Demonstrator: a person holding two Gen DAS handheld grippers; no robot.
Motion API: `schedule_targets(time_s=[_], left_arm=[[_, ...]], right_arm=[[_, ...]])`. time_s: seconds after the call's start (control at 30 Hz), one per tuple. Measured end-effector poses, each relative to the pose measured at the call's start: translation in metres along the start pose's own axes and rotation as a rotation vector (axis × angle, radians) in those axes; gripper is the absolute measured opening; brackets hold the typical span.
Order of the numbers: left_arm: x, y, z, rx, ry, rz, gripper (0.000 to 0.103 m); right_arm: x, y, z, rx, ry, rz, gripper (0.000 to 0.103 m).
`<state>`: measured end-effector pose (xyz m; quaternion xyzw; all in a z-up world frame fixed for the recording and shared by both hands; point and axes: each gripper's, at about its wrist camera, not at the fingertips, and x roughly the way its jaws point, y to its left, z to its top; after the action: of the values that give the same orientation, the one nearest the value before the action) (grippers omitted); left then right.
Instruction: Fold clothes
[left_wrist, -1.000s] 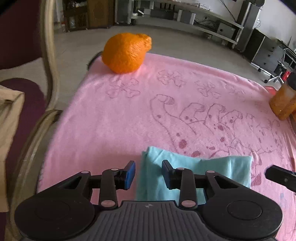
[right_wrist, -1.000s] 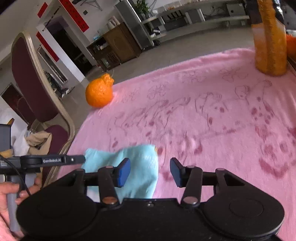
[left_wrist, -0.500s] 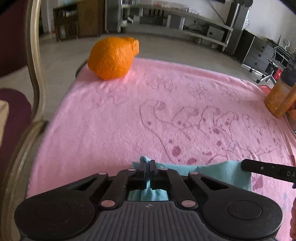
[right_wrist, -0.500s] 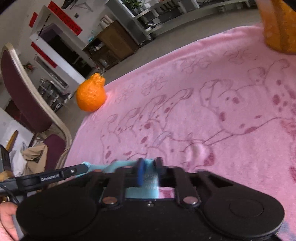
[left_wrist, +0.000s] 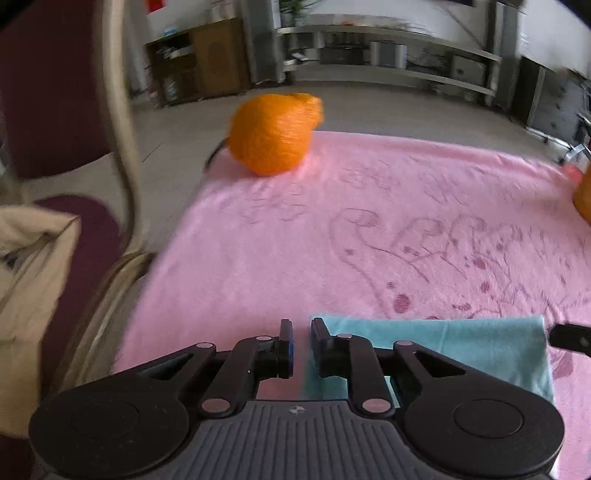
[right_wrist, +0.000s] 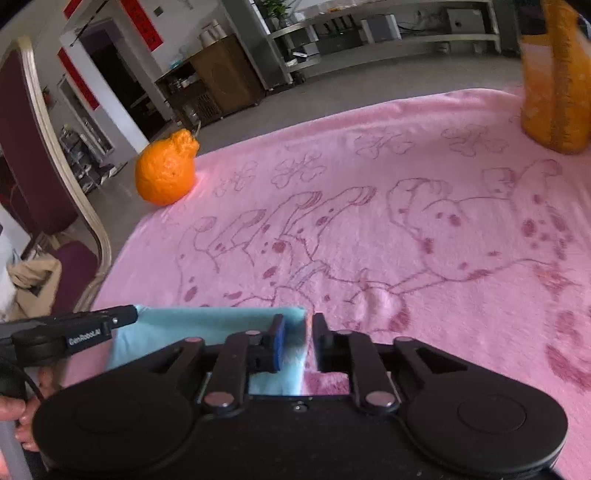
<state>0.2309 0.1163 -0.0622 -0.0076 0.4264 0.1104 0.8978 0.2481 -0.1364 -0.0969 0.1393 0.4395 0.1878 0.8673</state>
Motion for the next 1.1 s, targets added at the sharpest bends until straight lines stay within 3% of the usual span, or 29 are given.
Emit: schedule_targets(time_s=[0.13,0.23,0.4,0.43,0.47,0.57,0.7,0.83,0.87,0.93,0.97,1.03,1.1], left_arm=[[-0.036,0.011,-0.012,0.015,0.048,0.038,0.018],[-0.071,0.017,-0.03,-0.004,0.07,-0.019,0.018],[-0.101,0.017,-0.058,-0.03,0.051,-0.205,0.018],[-0.095,0.013,-0.055,-0.029,0.05,-0.212,0.018],[-0.089,0.009,-0.053,-0.028,0.049,-0.219,0.018],[-0.072,-0.003,-0.046,-0.024,0.046,-0.241,0.008],[-0.048,-0.02,-0.037,-0.018,0.043,-0.269,0.007],[-0.011,-0.032,-0.033,0.006,0.103,-0.287,0.006],[-0.005,-0.033,-0.034,0.005,0.117,-0.275,0.01],[0.002,-0.029,-0.033,-0.028,0.143,-0.27,0.011],[0.003,-0.026,-0.032,-0.053,0.152,-0.272,0.012],[0.003,-0.018,-0.031,-0.103,0.146,-0.26,0.012],[-0.003,-0.012,-0.03,-0.122,0.127,-0.218,0.011]], right_arm=[[-0.043,-0.006,-0.001,0.033,0.024,-0.039,0.023],[-0.081,-0.01,-0.007,0.066,0.03,-0.028,0.025],[-0.13,-0.013,-0.026,0.157,-0.016,0.125,0.029],[-0.13,-0.012,-0.029,0.177,-0.012,0.155,0.029],[-0.128,-0.011,-0.03,0.189,-0.006,0.174,0.028],[-0.102,-0.005,-0.03,0.181,0.013,0.18,0.01],[-0.051,-0.003,-0.024,0.188,0.058,0.18,0.01],[0.004,-0.013,-0.024,0.289,0.16,0.316,0.011],[0.016,-0.017,-0.025,0.319,0.184,0.344,0.011],[0.037,-0.026,-0.028,0.371,0.234,0.371,0.01],[0.045,-0.032,-0.029,0.393,0.246,0.371,0.0],[0.05,-0.049,-0.029,0.464,0.228,0.398,0.0],[0.038,-0.067,-0.027,0.54,0.156,0.348,0.0]])
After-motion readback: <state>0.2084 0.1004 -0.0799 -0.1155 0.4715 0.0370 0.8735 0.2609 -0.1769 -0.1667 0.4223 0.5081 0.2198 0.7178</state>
